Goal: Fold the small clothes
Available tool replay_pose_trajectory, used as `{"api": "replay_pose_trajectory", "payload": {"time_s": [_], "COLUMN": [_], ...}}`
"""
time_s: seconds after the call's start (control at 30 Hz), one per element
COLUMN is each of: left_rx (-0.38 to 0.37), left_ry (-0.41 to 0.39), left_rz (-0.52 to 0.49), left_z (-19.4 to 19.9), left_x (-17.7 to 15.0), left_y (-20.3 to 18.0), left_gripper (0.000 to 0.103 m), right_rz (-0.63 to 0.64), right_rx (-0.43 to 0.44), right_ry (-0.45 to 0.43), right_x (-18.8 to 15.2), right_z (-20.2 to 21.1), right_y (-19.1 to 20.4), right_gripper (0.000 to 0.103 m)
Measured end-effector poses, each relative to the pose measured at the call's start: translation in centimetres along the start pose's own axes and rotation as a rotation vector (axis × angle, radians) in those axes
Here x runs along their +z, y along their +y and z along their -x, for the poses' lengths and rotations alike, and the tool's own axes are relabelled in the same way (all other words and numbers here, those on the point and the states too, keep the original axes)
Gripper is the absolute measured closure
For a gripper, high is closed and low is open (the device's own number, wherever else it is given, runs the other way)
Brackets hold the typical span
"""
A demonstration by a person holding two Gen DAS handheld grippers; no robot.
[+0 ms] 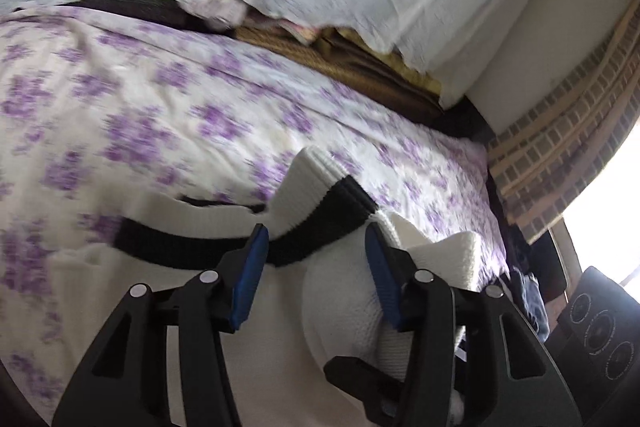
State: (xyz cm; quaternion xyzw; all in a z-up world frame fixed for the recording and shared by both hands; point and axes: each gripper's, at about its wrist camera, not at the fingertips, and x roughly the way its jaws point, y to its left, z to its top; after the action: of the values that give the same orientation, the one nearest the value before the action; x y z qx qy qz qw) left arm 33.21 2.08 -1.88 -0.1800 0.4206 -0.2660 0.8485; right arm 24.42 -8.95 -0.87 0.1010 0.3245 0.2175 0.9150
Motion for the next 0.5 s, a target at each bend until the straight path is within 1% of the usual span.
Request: {"api": "replay_pose_trajectory", "payload": {"time_s": [0.1,0.2,0.33,0.4,0.47,0.5], "left_rx": [0.017,0.037,0.061,0.077,0.063,0.025], "left_ry": [-0.026,-0.037,-0.017,-0.002,0.009,0.008], "left_rz": [0.041,0.084,0.153,0.202,0.26,0.292], "left_z": [1.8,3.1,3.3,2.8,2.4,2.4], "left_x": [-0.1,-0.6,-2.5,-3.6,-4.5,-4.8], "left_y": [2.5,5.4,9.7,12.0,14.2,15.1], "left_gripper": [0.055,0.055,0.055,0.055,0.055,0.055], "right_rz": [0.005,0.007,0.035,0.048,0.08,0.102], "right_rx": [0.028,0.052,0.046,0.036,0.033,0.03], "right_ry": [0.016,0.049,0.13,0.171,0.194,0.192], "right_x": [0.2,-0.4,-2.9,-4.3,-5.3,-5.5], "right_z": [-1.6,-3.7,-7.3,-9.0,-9.8,-9.8], "right_y": [2.4,4.5,7.0,7.7,8.5,9.0], "right_gripper": [0.08,0.078,0.074,0.068,0.064,0.061]}}
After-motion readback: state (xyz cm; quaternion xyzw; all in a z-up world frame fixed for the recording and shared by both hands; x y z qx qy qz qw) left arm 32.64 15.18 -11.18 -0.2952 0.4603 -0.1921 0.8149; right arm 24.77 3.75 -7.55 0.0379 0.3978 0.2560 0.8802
